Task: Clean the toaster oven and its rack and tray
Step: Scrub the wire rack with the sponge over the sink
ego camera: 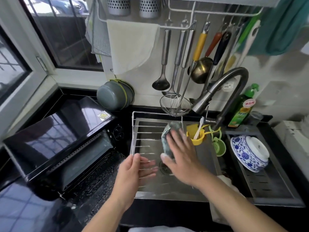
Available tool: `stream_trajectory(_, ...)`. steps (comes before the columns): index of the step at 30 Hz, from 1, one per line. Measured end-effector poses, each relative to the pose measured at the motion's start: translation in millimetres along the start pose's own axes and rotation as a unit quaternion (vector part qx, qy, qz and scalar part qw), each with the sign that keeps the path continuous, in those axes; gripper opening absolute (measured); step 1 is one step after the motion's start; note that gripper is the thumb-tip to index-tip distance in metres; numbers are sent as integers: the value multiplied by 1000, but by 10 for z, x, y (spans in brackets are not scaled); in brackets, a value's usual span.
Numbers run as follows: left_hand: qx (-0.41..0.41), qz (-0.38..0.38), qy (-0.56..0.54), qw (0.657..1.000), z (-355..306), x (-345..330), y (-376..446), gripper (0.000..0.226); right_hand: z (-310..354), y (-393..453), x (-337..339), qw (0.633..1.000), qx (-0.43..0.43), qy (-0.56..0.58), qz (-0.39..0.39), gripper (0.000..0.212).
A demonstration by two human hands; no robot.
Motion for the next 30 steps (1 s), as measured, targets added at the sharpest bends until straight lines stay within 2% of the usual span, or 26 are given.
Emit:
stream_trajectory(4, -39, 27, 54, 997, -1, -167, -84, 44, 518, -104, -127, 986, 143, -78, 22, 67)
stream_trajectory(5, -46, 22, 54, 997, 0, -168, -90, 44, 504, -69, -130, 984, 153, -93, 12, 64)
stream_trajectory(6, -42, 7, 34, 998, -17, -143, -93, 42, 385, -1, -108, 987, 124, -101, -6, 61)
stream_trajectory(8, -51, -22, 4, 998, -97, -45, -56, 38, 3, 85, -51, 996, -17, -85, -24, 60)
stream_trajectory(9, -58, -23, 6, 998, -126, -18, -26, 38, -80, 88, -69, 996, -53, -70, -22, 60)
stream_trajectory(10, -56, -11, 12, 998, -134, -30, -14, 38, -19, 77, -104, 998, -34, -56, -18, 60)
stream_trajectory(13, -41, 26, 42, 998, -39, -134, -55, 46, 454, -42, -146, 986, 144, -81, 1, 60)
stream_trajectory(14, -38, 26, 29, 999, -12, -123, -63, 45, 420, -31, -133, 984, 154, -89, 8, 59)
stream_trajectory(15, -39, 19, 13, 999, -23, -92, -68, 42, 257, 20, -119, 989, 124, -85, 8, 58)
stream_trajectory(18, -61, -2, 3, 998, -127, 59, -12, 36, -279, -11, -80, 997, -49, -59, -19, 58)
stream_trajectory(19, -59, 8, 8, 998, -130, 40, -1, 37, -219, -48, -102, 997, -49, -50, -23, 59)
stream_trajectory(22, -45, 45, 23, 998, -38, -128, -55, 46, 428, -154, -144, 991, 124, -49, -22, 59)
stream_trajectory(23, -47, 45, 14, 998, -18, -139, -68, 45, 513, -163, -120, 985, 158, -65, -21, 58)
stream_trajectory(24, -48, 35, 0, 998, -16, -113, -73, 43, 446, -147, -79, 985, 154, -74, -22, 56)
stream_trajectory(28, -58, -8, -4, 998, -133, 63, 0, 36, -256, -156, 20, 997, -6, -45, -70, 53)
stream_trajectory(30, -48, -7, -9, 999, -152, 37, -2, 37, -216, -173, 94, 993, -7, -31, -118, 51)
Point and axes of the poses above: each hand's wrist, its own y-axis towards the middle knuckle, its own x-axis out of the back of the hand, z = x × y, the point moved 8 cm from there along y, towards the middle knuckle, and after that the axes turned 3 degrees about z, right-handed, at the moved point
